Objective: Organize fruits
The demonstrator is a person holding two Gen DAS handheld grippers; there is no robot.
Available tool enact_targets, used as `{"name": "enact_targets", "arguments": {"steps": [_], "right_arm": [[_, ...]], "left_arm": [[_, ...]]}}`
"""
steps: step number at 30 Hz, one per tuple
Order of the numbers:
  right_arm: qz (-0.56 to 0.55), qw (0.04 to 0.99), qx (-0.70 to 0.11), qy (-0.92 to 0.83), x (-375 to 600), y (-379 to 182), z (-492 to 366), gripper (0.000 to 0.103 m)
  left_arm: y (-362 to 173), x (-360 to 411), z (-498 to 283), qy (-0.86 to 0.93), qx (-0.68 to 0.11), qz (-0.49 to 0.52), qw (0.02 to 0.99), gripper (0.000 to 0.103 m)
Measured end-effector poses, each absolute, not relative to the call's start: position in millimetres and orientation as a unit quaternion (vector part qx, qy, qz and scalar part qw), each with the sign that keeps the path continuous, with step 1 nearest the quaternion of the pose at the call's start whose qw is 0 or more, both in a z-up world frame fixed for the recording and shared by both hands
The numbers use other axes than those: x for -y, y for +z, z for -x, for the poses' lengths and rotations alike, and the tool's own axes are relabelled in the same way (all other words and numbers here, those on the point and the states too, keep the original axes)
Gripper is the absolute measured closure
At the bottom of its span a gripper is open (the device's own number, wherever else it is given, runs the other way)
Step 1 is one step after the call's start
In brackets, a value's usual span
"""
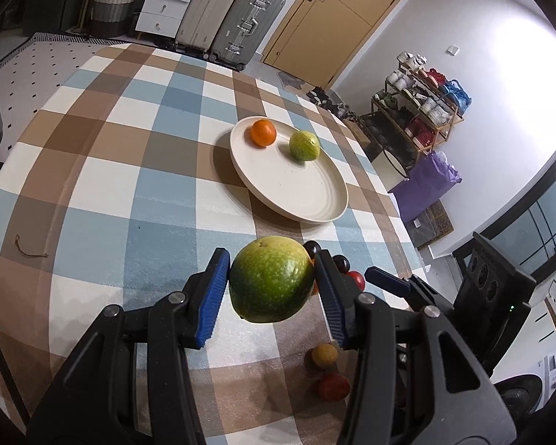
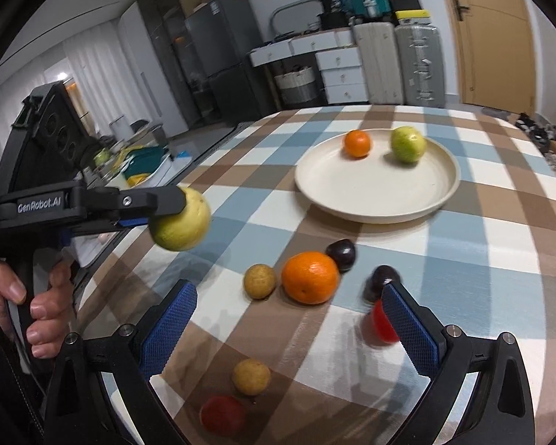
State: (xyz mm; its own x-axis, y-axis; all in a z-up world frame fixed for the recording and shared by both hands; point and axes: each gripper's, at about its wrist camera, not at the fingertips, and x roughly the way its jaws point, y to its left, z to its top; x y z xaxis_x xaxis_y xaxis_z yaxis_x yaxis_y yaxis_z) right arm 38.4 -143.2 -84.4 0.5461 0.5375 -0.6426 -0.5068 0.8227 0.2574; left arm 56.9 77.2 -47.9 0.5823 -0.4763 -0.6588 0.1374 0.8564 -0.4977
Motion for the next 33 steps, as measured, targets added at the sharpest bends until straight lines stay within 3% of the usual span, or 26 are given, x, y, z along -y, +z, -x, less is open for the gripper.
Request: {"name": "enact_targets", "arguments": {"steps": [4, 13, 27, 33], "right_arm": [[0.002, 0.875, -0.379, 0.3, 136.4, -86.4, -45.1, 0.002], [0.067, 0.864, -0.401, 0.297, 123.6, -95.1, -58.4, 0.02], [0.115, 0.856, -0.422, 0.277, 114.0, -109.8, -70.5, 0.062], [0.079, 0.867, -0.406, 0.278, 126.0, -103.7, -67.3, 0.063]], "left_arm": [[-50.7, -81.7, -60.3, -0.175, -0.422, 0.208, 0.865, 0.058], [-55.4, -91.0, -65.7, -0.167, -0.427, 0.214, 0.863, 0.058], [-59.0, -91.7, -69.6, -0.164, -0.431, 0.216, 0.861, 0.058], [-59.2, -89.5, -69.5, -0.163, -0.431, 0.211, 0.862, 0.058]]}}
